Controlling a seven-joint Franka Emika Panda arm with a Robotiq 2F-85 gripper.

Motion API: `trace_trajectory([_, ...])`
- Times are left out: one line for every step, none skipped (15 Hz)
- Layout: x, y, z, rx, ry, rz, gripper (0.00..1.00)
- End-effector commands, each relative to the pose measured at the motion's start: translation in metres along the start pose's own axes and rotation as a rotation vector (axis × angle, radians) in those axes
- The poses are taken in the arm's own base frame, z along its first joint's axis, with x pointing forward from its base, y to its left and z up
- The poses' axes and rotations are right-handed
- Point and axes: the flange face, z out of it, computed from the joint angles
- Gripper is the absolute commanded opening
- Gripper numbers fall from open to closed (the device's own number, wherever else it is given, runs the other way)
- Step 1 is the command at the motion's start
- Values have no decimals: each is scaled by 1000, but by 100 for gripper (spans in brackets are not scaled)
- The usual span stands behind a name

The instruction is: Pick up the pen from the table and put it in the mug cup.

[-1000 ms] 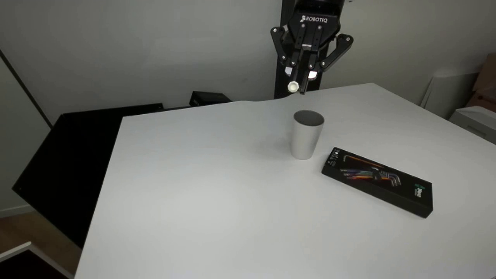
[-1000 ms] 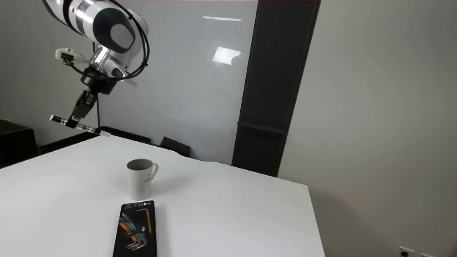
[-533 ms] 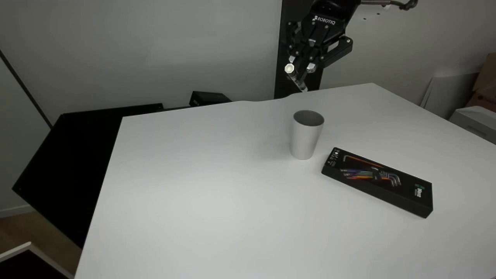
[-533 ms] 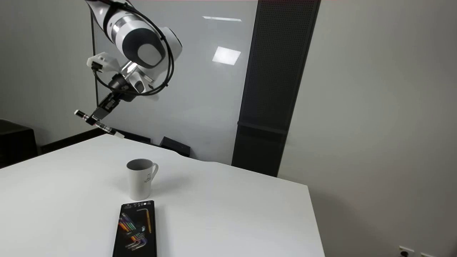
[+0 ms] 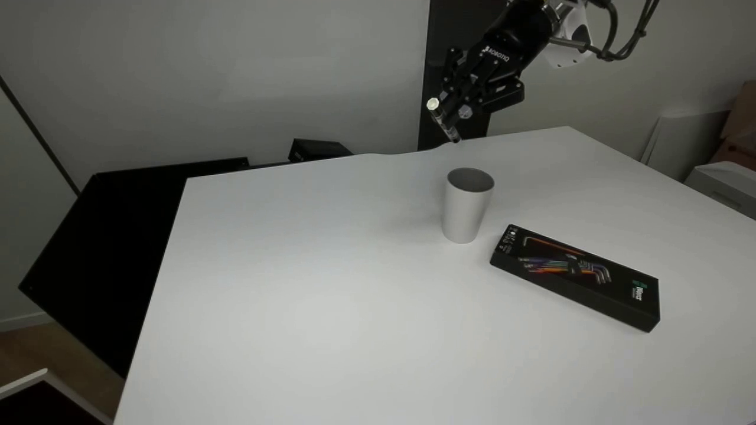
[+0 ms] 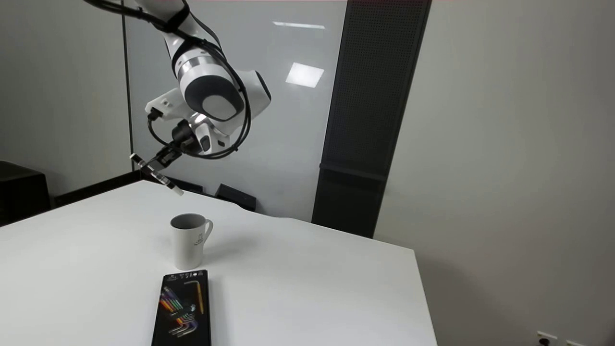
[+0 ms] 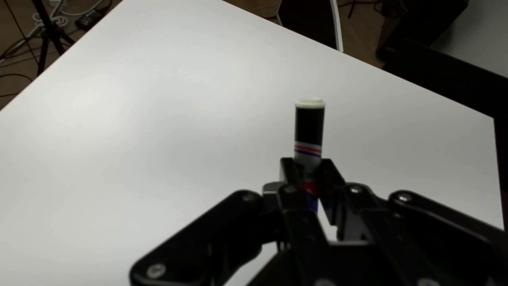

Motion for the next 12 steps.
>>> trace_trajectory([16,1,-2,79,-40,36,7])
trace_trajectory([22,4,-3,93,-46,49,7])
trace_trajectory([27,8,0,101,-49,68,7])
trace_trajectory([33,12,1,109,-53,86,7])
trace_trajectory([38,16,2,113,-62,100,7])
trace_trajectory([43,21,4,116,-66,120,7])
trace_trajectory([48,26,5,117,-72,134,7])
trace_trajectory([52,32,6,118,-78,149,7])
trace_trajectory([55,36,7,119,-78,159,7])
trace_trajectory([58,42,6,121,-80,169,7])
trace_trajectory([62,47,5,124,-83,181,7])
trace_trajectory([66,51,5,127,-85,190,7])
